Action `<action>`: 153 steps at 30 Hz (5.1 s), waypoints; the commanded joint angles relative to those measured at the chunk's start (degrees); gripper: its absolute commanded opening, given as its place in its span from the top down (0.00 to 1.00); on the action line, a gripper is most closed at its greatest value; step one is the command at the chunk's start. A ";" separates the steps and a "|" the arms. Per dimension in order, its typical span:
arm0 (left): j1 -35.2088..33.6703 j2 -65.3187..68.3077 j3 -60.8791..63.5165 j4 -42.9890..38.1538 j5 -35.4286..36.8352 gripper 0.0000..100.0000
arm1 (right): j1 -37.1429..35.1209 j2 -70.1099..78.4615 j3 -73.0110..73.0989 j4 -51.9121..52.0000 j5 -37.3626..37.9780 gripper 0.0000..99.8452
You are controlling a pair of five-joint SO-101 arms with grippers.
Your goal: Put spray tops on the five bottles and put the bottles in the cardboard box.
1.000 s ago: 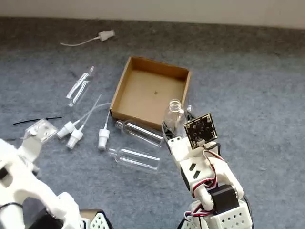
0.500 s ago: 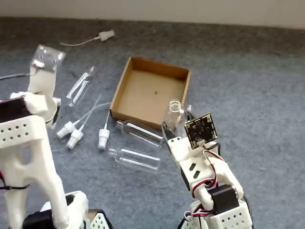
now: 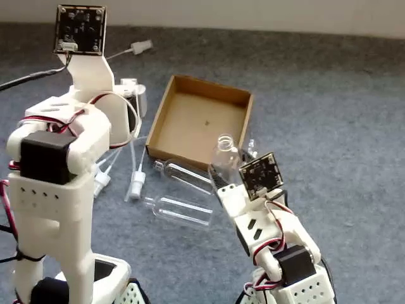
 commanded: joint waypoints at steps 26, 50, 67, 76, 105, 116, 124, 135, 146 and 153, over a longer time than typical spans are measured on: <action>13.85 -0.66 -8.13 -21.89 11.87 0.94 | -10.24 -0.66 2.51 -6.64 -0.53 1.00; 11.65 -0.75 9.80 -39.03 11.78 0.94 | -9.63 -0.66 4.53 -8.31 -0.53 1.00; 11.74 -9.45 12.88 -36.22 11.78 0.94 | -9.80 -0.66 4.53 -8.31 -0.53 1.00; 11.82 -9.27 18.07 -36.22 11.87 0.94 | -9.80 -0.66 4.53 -8.31 -0.53 1.00; 21.14 -9.71 25.19 -9.93 3.78 0.94 | -9.54 -0.66 4.09 -8.48 -4.92 1.00; 21.14 -9.71 24.48 -4.66 -5.71 0.82 | -9.54 -0.66 4.18 -8.48 -4.92 1.00; 20.79 -9.71 13.41 -1.05 -8.35 0.73 | -9.54 -0.66 4.18 -8.48 -4.66 1.00; 15.34 -7.96 3.56 -0.97 -8.44 0.73 | -9.54 -0.66 4.18 -8.48 -4.57 1.00; 12.00 -4.53 14.37 -6.07 -11.34 0.73 | -9.54 -0.66 4.09 -8.48 -4.57 1.00; 12.62 -7.78 18.59 -4.31 -12.04 0.73 | -9.54 -0.66 4.09 -8.48 -4.57 1.00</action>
